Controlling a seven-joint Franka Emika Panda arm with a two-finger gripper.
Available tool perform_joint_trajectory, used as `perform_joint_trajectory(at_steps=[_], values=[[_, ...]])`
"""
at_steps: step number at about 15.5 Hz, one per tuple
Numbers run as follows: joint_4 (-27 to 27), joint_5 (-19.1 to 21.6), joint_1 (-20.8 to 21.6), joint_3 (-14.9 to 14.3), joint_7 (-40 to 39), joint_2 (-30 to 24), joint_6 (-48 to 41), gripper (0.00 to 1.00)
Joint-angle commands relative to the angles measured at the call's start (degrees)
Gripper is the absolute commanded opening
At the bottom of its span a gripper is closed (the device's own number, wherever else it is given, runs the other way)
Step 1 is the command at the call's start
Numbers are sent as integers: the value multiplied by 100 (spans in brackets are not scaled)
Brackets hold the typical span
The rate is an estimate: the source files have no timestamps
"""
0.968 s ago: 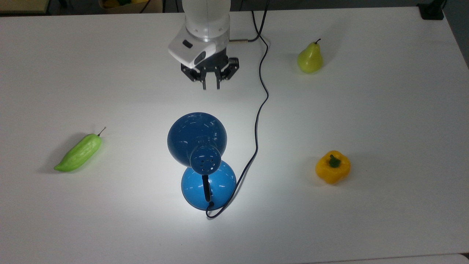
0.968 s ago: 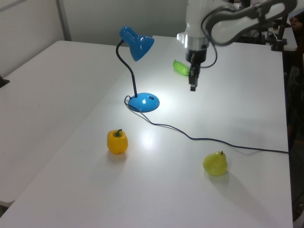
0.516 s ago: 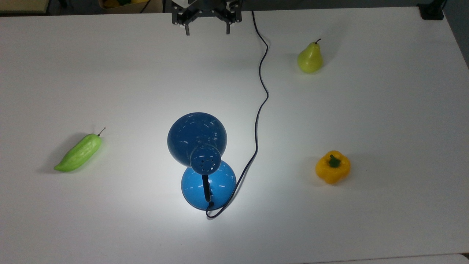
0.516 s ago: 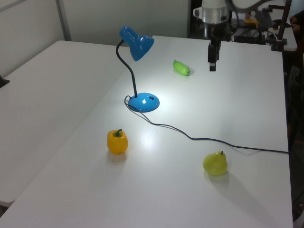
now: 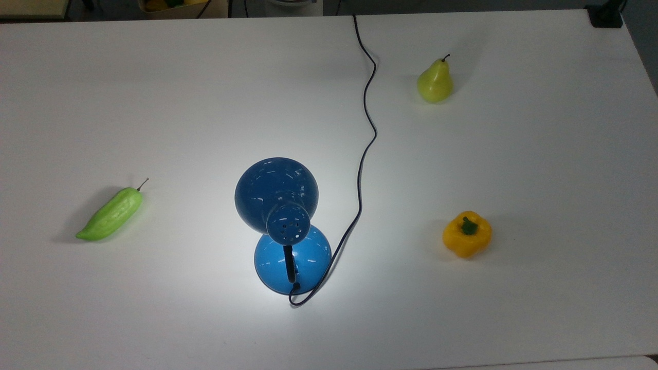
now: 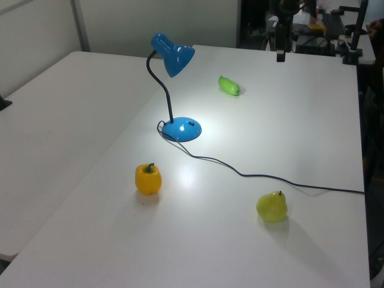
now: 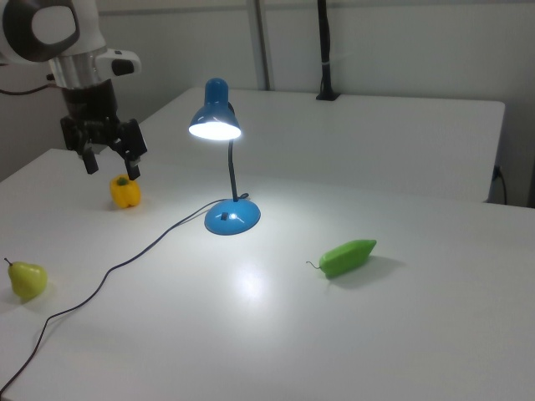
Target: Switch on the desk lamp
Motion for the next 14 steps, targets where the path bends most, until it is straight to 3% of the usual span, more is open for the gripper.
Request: perform_joint_trajectory(at_steps=[1,6,14], values=[[35,89,-30,-79,110,84,598,100],[35,248,-118,-307,5,84,1259,100],[26,257,-118,-229,5,102,1197,100]])
